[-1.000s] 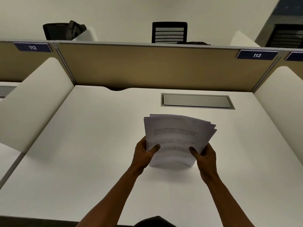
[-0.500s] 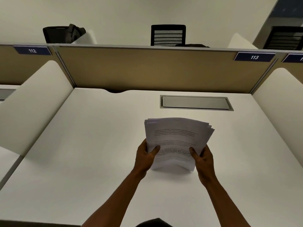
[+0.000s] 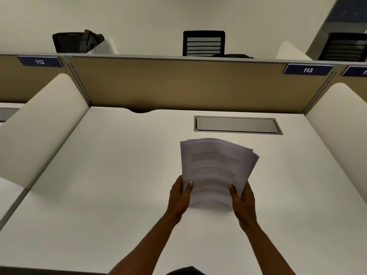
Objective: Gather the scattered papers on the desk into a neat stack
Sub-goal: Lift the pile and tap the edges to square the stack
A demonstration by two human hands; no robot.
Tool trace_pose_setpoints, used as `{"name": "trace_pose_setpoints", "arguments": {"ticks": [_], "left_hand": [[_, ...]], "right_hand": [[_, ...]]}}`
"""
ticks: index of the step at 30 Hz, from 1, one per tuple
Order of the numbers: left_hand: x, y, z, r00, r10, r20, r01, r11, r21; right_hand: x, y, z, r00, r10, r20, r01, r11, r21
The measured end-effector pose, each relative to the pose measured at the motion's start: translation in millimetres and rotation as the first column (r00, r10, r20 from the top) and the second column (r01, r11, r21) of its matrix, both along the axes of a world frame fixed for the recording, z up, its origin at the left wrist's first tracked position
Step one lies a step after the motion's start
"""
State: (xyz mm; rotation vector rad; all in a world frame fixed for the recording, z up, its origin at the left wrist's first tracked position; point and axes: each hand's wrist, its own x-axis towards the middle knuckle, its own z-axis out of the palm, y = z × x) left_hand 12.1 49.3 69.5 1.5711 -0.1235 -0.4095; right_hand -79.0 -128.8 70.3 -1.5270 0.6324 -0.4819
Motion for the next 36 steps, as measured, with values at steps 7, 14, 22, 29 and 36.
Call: {"name": "trace_pose_setpoints", "arguments": {"ticks": [7, 14, 22, 29, 36], "left_hand": [[0, -4, 6, 0.999, 0.026, 0.045, -0.025, 1.000, -0.002], [-12, -5, -11, 1.000, -0.022, -0.008, 0.023, 0.996, 0.091], [-9, -2, -16, 0.995, -0.084, -0.051, 0.091, 0.986, 0.140], [9, 15, 0, 0.996, -0.092, -0.001, 0.091, 0.981, 0.170], [58, 33, 111, 0.760, -0.100, 0.642, -0.195, 0.907, 0.372]], "right_hand": [[2, -5, 4, 0.998, -0.048, 0.050, 0.047, 0.999, 0.024], [-2, 3, -15, 0.997, -0.065, -0.031, 0.065, 0.998, -0.007], [-4, 1, -23, 0.994, -0.058, -0.093, 0.056, 0.998, -0.027], [-3, -16, 8, 0.999, -0.001, -0.054, -0.017, 0.947, -0.321], [6, -47, 66, 0.973, 0.143, -0.182, -0.229, 0.718, -0.657]]}}
